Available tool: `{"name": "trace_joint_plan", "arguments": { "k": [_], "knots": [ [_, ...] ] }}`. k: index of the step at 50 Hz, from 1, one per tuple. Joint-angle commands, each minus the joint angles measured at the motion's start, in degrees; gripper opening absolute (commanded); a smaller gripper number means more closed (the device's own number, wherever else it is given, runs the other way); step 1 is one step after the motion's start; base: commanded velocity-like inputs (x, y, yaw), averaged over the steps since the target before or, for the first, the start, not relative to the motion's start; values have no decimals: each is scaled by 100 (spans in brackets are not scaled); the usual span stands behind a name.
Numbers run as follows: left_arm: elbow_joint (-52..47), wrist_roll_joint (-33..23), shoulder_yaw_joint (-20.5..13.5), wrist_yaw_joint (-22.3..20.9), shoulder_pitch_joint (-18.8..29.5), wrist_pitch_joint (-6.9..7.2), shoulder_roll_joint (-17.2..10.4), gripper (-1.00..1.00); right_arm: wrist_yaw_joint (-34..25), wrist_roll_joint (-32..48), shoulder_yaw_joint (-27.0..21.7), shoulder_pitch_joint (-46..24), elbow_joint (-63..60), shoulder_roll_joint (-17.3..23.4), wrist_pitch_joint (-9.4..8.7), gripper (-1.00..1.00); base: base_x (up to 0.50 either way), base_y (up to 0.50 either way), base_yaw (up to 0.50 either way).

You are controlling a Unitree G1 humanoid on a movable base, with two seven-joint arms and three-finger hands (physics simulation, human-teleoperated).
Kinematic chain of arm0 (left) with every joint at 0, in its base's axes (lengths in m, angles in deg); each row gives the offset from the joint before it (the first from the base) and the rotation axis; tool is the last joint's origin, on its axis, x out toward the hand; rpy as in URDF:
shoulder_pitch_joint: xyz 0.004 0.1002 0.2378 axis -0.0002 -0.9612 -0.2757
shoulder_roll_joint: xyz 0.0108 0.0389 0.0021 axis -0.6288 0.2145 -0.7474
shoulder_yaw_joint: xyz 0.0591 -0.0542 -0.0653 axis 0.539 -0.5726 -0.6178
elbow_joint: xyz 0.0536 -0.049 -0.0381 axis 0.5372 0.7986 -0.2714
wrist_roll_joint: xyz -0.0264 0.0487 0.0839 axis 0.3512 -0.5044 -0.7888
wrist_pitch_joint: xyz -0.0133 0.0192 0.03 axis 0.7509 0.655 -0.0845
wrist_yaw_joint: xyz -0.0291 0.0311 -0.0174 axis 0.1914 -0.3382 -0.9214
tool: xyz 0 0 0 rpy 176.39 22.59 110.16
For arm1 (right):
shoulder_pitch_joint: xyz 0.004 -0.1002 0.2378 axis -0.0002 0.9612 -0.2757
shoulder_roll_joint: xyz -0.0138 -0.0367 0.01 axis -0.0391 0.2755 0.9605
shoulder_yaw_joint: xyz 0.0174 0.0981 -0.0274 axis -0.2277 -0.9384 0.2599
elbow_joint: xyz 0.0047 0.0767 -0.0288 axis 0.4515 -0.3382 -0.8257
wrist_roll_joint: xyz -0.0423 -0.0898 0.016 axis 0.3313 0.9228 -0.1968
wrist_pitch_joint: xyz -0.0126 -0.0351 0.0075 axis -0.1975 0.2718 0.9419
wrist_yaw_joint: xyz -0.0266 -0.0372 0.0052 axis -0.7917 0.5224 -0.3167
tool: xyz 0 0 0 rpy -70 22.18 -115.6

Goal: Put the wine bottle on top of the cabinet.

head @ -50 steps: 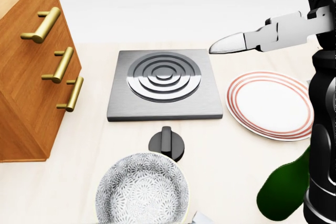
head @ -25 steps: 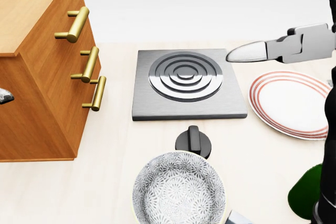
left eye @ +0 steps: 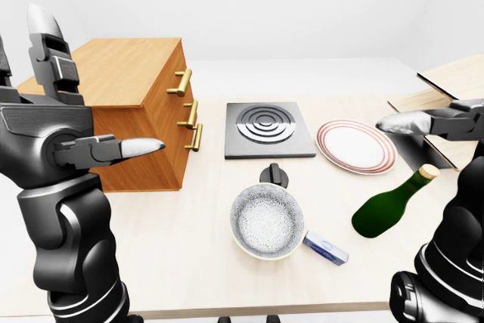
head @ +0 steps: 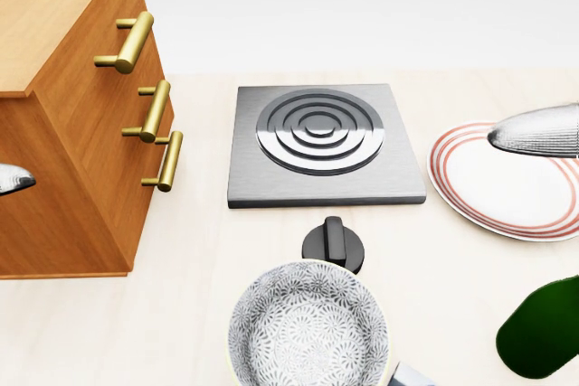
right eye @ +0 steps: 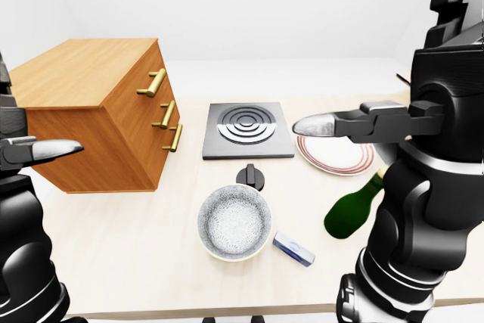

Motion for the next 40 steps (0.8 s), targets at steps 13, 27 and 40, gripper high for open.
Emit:
{"name": "trace_joint_plan", "arguments": {
  "k": [13, 27, 40],
  "knots": [
    [58, -73, 38, -66, -51, 0, 56, 100, -142, -521, -1220, 1447, -901, -71, 0, 100, 0, 0, 0],
    [114, -150, 91, -114, -103, 0, 106, 100, -652, -549, -1969, 2437, -1071, -519, 0, 100, 0, 0, 0],
    [283, -231, 140, -164, -90, 0, 146, 100, -1031, -383, -2376, 3128, -888, -1103, 0, 100, 0, 0, 0]
  ]
}}
